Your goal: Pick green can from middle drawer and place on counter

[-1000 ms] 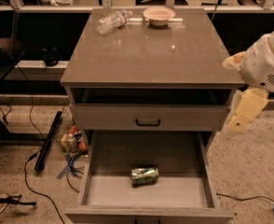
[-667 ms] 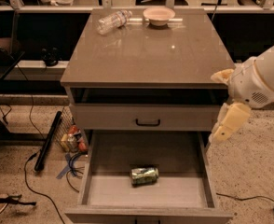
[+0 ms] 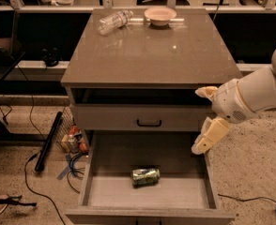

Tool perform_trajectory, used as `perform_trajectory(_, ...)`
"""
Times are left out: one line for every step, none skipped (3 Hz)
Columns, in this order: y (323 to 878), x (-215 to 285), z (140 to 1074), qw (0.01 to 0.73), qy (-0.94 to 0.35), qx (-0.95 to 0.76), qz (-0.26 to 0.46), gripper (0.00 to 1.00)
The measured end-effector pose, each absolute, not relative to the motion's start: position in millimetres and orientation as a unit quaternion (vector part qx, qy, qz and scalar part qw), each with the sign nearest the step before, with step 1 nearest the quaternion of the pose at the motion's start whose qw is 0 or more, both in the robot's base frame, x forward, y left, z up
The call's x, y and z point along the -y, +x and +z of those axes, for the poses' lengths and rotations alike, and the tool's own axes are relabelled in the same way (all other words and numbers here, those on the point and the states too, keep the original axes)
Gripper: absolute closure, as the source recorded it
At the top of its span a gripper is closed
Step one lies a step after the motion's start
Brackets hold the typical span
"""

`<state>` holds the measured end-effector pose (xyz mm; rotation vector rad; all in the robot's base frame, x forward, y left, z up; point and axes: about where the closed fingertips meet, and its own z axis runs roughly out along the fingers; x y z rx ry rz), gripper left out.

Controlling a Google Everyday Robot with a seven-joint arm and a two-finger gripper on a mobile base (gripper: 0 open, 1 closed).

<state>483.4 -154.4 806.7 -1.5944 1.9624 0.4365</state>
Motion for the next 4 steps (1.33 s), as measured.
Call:
perform_trajectory(483.2,149.9,781.3,0.272,-0.606,-0.729,0.166,0.0)
perform_trajectory(484.1,142.2,727.5,0.26,-0.623,-0.717,0.174,0.0)
perform_trajectory(485.2,132.4,677.3,0.263,-0.629,-0.706,0.19,0.0)
perform_trajectory(487.7,119.6,633.6,0.275,-0.633,-0.693,0.207,0.0)
